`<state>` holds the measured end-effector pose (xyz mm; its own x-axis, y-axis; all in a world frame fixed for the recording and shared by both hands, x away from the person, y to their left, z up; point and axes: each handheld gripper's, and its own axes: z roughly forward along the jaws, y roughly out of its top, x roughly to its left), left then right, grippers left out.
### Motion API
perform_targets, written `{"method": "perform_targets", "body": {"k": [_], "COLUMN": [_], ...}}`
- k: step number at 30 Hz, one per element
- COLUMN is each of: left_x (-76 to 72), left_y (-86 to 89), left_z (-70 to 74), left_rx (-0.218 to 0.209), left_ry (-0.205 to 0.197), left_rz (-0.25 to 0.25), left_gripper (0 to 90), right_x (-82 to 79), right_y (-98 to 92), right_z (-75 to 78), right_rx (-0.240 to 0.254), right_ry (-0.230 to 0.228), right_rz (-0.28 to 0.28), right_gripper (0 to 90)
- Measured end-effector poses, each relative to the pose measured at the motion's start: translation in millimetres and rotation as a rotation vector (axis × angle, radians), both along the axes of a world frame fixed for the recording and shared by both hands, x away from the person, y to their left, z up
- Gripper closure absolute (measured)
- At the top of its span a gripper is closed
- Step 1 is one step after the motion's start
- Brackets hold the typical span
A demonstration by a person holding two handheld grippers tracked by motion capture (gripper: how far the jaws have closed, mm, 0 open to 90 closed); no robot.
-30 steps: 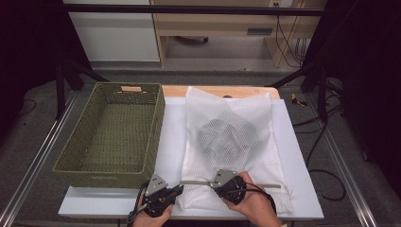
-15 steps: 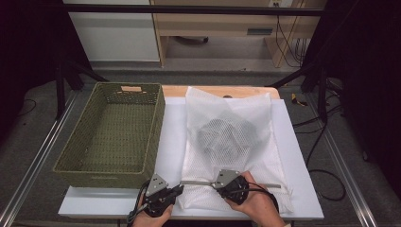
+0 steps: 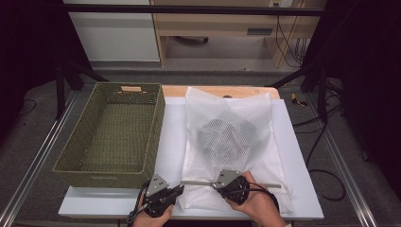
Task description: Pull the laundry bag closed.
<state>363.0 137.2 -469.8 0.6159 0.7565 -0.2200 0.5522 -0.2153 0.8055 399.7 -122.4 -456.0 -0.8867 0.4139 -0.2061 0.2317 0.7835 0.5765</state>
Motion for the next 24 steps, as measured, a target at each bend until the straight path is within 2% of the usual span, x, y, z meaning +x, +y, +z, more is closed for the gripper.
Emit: {"method": "perform_targets", "body": {"k": [24], "left_x": [0.3], "left_y": [0.5], "left_z": [0.7], "left_rx": [0.002], "left_ry": [-0.002], "left_rz": [-0.001], "left_gripper": [88.8], "right_x": [-0.3], "right_y": [-1.8], "right_z": [0.1], "right_rx": [0.006], "right_ry": [0.003], "right_rz": [-0.007], "right_gripper": [81.9]}}
